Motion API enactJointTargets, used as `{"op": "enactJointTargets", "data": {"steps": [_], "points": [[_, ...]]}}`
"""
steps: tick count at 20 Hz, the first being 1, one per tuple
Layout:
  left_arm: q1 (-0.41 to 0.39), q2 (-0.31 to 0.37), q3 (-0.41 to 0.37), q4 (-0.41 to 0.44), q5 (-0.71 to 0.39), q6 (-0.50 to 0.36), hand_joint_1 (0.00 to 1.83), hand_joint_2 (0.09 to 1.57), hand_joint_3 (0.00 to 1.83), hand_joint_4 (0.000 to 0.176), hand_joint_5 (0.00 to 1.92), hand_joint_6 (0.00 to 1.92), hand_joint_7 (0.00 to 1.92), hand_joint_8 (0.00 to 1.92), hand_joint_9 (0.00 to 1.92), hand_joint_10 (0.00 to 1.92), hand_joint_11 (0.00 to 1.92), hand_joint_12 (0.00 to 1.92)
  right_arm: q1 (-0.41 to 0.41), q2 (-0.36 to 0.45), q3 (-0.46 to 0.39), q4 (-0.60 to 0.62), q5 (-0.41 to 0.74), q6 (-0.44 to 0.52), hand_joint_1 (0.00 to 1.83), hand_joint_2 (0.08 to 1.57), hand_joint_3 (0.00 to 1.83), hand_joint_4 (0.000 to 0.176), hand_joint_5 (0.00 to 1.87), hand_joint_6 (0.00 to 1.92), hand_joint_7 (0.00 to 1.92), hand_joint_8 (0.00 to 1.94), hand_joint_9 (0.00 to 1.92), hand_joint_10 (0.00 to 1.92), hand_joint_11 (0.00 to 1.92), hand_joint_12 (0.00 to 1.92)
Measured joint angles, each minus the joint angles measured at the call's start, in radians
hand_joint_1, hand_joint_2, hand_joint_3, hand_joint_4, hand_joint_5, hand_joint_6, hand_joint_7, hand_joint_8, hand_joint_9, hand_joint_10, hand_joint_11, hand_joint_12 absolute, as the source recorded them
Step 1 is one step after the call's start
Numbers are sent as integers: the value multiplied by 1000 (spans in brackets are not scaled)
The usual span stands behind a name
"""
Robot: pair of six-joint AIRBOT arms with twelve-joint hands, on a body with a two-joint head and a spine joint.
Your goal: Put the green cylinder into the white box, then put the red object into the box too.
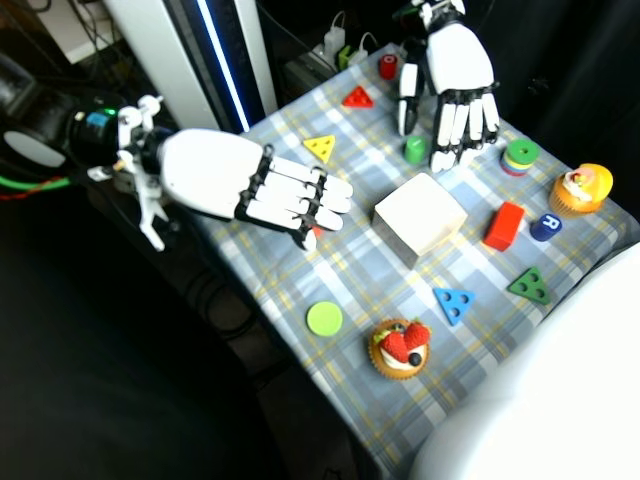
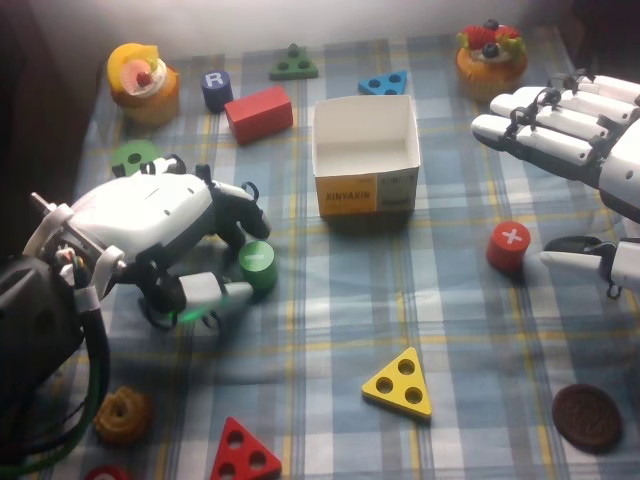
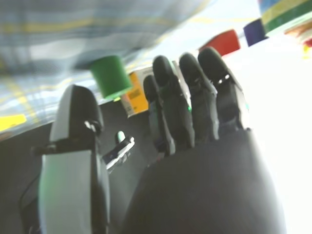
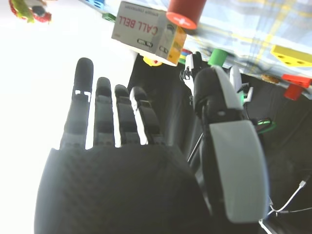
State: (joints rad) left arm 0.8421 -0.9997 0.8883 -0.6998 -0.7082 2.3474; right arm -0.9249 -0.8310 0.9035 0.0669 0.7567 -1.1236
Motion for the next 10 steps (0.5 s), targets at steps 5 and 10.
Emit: {"op": "enactJointTargets", "data": {"steps": [5, 10], "points": [[-7, 0, -5, 12, -1, 0, 1188, 1262, 0, 0, 690, 1216, 770, 1615, 543, 1718, 84, 1921, 0, 0, 1, 10, 1, 0, 556, 1290, 3, 0, 1, 0, 19, 4, 0, 230, 0, 1301], [-7, 9, -35, 39, -28, -3, 1078, 1338, 0, 0, 545, 1533, 649, 1605, 295, 1396, 1, 1801, 0, 0, 1, 11, 0, 0, 600, 1286, 0, 0, 9, 4, 27, 1, 0, 251, 0, 1181]]}}
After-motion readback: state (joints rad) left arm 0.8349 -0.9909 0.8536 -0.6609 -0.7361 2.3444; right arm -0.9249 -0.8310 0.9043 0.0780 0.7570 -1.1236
